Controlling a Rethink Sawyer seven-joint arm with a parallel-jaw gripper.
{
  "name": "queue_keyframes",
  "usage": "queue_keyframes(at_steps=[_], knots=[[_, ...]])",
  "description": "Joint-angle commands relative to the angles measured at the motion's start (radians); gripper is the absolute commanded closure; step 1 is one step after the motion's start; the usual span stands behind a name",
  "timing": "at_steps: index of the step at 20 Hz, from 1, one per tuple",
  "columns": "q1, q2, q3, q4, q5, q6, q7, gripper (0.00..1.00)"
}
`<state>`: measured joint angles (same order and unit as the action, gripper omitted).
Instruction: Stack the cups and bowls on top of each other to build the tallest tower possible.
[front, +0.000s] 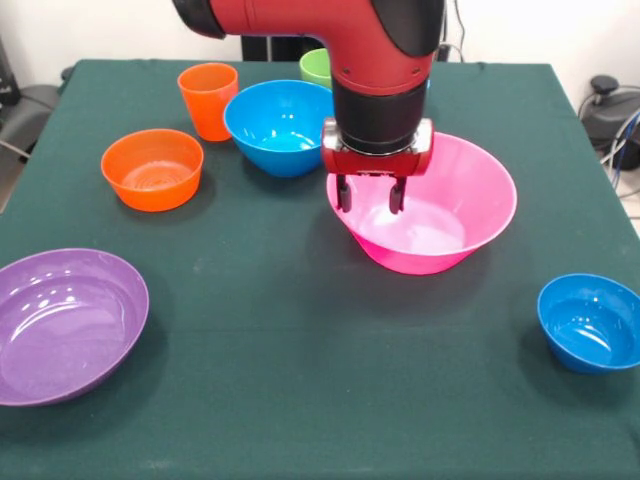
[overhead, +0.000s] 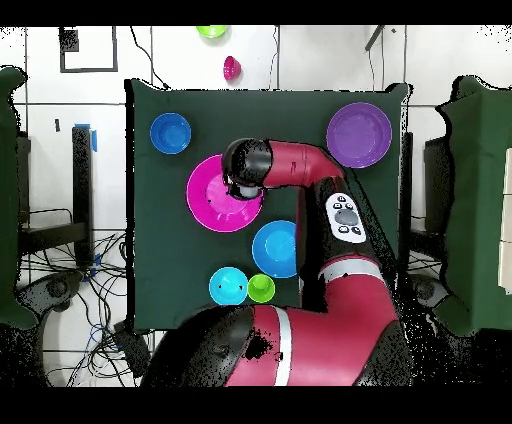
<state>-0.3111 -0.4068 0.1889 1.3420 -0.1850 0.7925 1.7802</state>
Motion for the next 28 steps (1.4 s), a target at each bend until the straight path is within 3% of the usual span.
queue_keyframes(at_steps=[1,11,14,20,24,28], knots=[[-0.028,0.032,0.106,-0.04,-0.039,0.058,-0.152,0.0],[-0.042,0.059,0.125,-0.047,-0.06,0.02,-0.145,0.0],[-0.032,0.005,0.116,-0.027,-0.046,0.083,-0.131,0.0],[0.026,-0.194,0.057,0.013,-0.033,0.273,-0.078,0.0],[0.03,-0.225,0.054,0.019,-0.032,0.315,-0.067,0.0],[0.011,-0.209,0.075,0.042,-0.024,0.272,-0.065,0.0]])
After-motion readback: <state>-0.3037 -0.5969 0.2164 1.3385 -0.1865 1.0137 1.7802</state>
